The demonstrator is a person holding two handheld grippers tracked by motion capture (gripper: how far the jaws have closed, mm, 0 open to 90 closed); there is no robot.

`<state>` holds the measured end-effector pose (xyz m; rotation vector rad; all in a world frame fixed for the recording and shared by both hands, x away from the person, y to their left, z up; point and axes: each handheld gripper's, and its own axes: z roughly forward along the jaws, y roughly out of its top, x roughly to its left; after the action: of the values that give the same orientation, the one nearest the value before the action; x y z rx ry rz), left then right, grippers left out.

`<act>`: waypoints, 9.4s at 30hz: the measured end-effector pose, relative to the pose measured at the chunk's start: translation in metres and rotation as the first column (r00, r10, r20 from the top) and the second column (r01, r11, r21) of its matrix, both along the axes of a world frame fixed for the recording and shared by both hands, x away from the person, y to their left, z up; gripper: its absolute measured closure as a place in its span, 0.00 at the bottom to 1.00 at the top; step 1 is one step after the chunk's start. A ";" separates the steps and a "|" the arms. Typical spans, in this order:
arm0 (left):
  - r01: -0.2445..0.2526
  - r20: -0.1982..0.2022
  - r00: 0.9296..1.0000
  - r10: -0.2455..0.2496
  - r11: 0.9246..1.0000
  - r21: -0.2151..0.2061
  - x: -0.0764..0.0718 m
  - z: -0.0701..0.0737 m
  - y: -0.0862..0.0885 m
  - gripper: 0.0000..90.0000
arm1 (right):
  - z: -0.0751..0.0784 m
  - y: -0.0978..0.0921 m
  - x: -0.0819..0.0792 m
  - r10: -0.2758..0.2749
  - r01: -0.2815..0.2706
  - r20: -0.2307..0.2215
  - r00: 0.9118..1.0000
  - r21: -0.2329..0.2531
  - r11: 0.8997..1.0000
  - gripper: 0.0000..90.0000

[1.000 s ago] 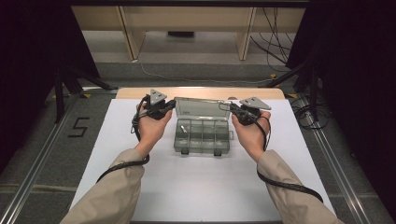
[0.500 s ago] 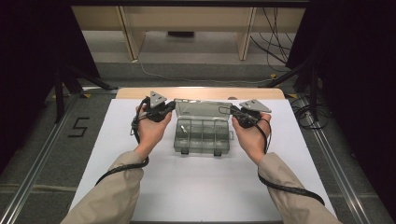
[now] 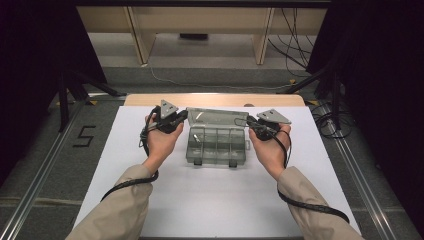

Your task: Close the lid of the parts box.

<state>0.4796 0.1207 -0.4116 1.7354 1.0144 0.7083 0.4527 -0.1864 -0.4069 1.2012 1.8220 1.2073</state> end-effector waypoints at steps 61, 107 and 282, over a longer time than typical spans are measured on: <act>0.088 0.006 0.996 -0.089 0.992 0.085 -0.033 -0.018 0.007 0.92 | -0.018 -0.010 -0.037 0.095 -0.095 -0.050 0.994 0.001 0.995 0.75; 0.189 -0.113 0.975 -0.190 0.982 -0.019 -0.060 -0.003 0.015 0.93 | -0.010 -0.026 -0.052 0.244 -0.242 -0.095 0.965 0.035 0.970 0.90; 0.211 -0.064 0.975 -0.212 0.977 -0.013 -0.113 -0.017 0.050 0.00 | -0.028 -0.047 -0.087 0.384 -0.381 -0.024 0.923 0.086 0.920 0.26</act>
<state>0.3664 0.1703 -0.4287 1.8385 0.8573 0.5155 0.3654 -0.2337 -0.4349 0.9390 2.1242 1.4906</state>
